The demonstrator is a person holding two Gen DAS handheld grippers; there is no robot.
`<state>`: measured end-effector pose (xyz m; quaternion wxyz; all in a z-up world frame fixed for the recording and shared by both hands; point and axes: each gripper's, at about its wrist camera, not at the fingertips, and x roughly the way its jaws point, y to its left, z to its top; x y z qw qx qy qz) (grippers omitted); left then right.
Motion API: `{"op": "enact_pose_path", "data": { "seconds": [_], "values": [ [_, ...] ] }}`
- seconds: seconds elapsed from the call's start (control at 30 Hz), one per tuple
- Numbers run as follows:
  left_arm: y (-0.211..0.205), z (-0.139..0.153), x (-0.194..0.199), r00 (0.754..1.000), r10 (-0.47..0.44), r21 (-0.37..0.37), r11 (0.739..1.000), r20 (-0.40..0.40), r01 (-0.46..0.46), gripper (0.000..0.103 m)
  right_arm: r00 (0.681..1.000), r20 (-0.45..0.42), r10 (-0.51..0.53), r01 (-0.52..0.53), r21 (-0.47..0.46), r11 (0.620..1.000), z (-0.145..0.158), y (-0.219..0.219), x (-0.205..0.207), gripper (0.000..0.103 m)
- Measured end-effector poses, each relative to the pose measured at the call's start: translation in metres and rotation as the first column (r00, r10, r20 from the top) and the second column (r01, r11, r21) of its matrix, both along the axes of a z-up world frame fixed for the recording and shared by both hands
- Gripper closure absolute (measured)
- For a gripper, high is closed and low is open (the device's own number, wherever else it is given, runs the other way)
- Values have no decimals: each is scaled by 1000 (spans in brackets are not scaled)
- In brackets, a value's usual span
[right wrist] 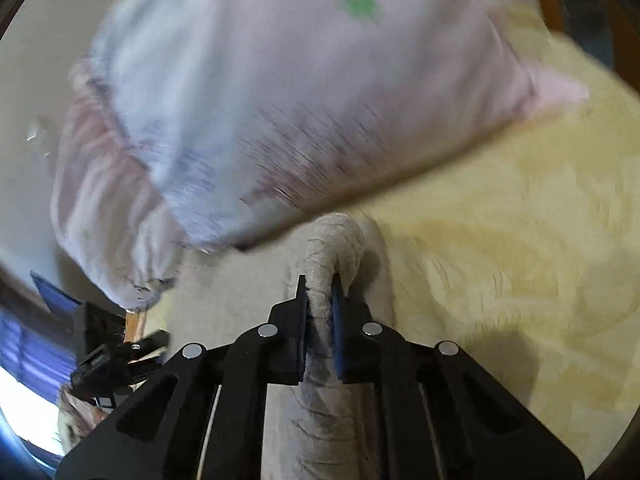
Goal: Fold small clothes
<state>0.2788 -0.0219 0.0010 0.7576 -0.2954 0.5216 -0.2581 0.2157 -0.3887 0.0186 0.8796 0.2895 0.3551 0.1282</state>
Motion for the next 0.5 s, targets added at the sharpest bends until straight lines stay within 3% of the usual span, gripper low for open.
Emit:
{"op": "enact_pose_path", "data": {
  "seconds": [0.1, 0.27, 0.4, 0.47, 0.5],
  "values": [
    [-6, -1, -2, 1000, -6, 3, 1000, 7, 6, 33, 997, 60, -46, 49, -49, 998, 13, -5, -5, 94],
    [-12, -5, -3, 1000, -14, 8, 1000, 10, 14, 33, 987, -110, -118, 102, -141, 985, -31, -10, 15, 94],
    [-13, -4, -6, 1000, -23, -4, 1000, 6, 23, 33, 988, -109, -110, 97, -113, 989, -27, -9, 11, 92],
    [-14, 1, -9, 999, -37, -5, 999, 26, 37, 32, 989, -100, -112, 106, -55, 993, -16, -18, -1, 81],
    [-14, 5, -11, 998, -45, 0, 999, 42, 45, 28, 989, -96, -110, 107, -40, 994, -13, -20, -5, 62]
  ]
}}
